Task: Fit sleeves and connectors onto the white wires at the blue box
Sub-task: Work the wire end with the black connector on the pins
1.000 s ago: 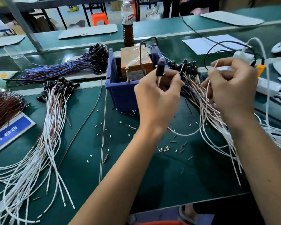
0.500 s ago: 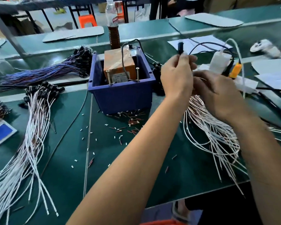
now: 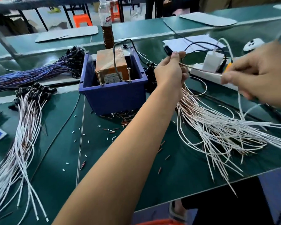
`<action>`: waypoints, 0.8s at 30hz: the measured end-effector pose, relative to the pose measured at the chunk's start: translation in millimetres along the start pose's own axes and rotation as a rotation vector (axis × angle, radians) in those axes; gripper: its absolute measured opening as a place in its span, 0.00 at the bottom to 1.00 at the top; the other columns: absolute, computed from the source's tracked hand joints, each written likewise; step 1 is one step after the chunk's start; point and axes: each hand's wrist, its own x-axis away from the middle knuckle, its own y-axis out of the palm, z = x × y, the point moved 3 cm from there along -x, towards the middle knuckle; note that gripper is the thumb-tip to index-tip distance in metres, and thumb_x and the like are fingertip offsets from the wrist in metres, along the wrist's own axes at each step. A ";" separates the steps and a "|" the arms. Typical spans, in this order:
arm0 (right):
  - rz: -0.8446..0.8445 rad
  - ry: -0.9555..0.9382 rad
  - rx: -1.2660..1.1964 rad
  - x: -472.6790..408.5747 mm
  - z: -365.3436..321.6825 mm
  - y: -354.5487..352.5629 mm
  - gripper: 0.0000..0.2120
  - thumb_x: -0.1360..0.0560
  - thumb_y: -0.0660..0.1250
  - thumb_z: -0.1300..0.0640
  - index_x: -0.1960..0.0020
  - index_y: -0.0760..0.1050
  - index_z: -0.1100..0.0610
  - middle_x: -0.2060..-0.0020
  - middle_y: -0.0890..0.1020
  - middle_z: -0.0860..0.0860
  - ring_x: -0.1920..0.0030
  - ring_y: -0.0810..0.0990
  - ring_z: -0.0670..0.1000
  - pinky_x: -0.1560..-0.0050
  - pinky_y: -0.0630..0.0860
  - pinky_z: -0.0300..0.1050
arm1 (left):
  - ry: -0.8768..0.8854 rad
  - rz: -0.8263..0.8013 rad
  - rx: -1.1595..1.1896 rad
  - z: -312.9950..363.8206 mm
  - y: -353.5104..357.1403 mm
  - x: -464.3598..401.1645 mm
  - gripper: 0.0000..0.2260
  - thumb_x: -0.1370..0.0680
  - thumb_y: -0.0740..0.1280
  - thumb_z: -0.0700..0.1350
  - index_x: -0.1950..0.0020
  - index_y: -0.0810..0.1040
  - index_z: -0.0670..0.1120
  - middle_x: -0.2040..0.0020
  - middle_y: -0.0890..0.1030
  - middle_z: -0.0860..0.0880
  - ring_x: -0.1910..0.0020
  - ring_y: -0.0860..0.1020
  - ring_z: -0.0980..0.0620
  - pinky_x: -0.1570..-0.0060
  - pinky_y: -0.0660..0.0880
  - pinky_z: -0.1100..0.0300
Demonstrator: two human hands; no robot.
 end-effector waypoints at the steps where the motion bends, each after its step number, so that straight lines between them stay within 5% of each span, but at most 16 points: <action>1: -0.050 0.000 0.009 4.3 -3.2 -1.5 0.12 0.29 0.58 0.35 0.53 0.79 0.33 0.77 0.81 0.42 0.73 0.80 0.42 0.59 0.82 0.54 | 0.001 0.022 0.001 -0.7 -0.9 -4.3 0.14 0.14 0.62 0.44 0.40 0.81 0.35 0.66 0.72 0.48 0.75 0.68 0.57 0.79 0.66 0.68; 5: -0.130 0.034 -0.010 8.0 -7.2 3.1 0.12 0.25 0.59 0.41 0.53 0.81 0.40 0.75 0.83 0.42 0.78 0.79 0.44 0.62 0.79 0.49 | 0.020 0.136 -0.123 -0.7 -6.8 -23.8 0.12 0.14 0.62 0.43 0.48 0.81 0.37 0.67 0.74 0.46 0.75 0.71 0.55 0.74 0.73 0.65; 9: -0.357 0.171 0.095 -4.1 7.2 38.5 0.14 0.14 0.61 0.54 0.56 0.80 0.54 0.71 0.85 0.45 0.74 0.84 0.46 0.58 0.80 0.47 | 0.097 0.211 -0.373 -7.2 -14.5 -41.5 0.09 0.17 0.67 0.40 0.55 0.77 0.38 0.71 0.78 0.46 0.75 0.77 0.51 0.58 0.83 0.53; 12: -0.355 0.137 0.131 -11.6 6.4 66.7 0.17 0.16 0.66 0.50 0.61 0.81 0.52 0.71 0.85 0.46 0.70 0.85 0.44 0.59 0.79 0.45 | 0.140 0.225 -0.534 -14.4 -20.5 -45.9 0.06 0.19 0.70 0.38 0.55 0.77 0.38 0.69 0.82 0.44 0.72 0.83 0.46 0.57 0.85 0.50; 15: -0.281 0.080 0.237 -19.0 9.0 86.5 0.18 0.21 0.72 0.42 0.68 0.77 0.47 0.65 0.84 0.49 0.61 0.82 0.51 0.61 0.75 0.46 | 0.197 0.266 -0.687 -23.3 -27.5 -51.0 0.15 0.23 0.74 0.38 0.64 0.71 0.45 0.61 0.84 0.40 0.60 0.87 0.40 0.52 0.84 0.44; 24: -0.246 0.210 0.157 -24.4 15.1 104.2 0.15 0.29 0.80 0.41 0.63 0.81 0.50 0.60 0.84 0.50 0.56 0.82 0.54 0.53 0.80 0.50 | 0.222 0.248 -0.787 -30.0 -36.1 -45.3 0.10 0.28 0.69 0.35 0.57 0.72 0.48 0.56 0.80 0.48 0.58 0.86 0.44 0.52 0.84 0.48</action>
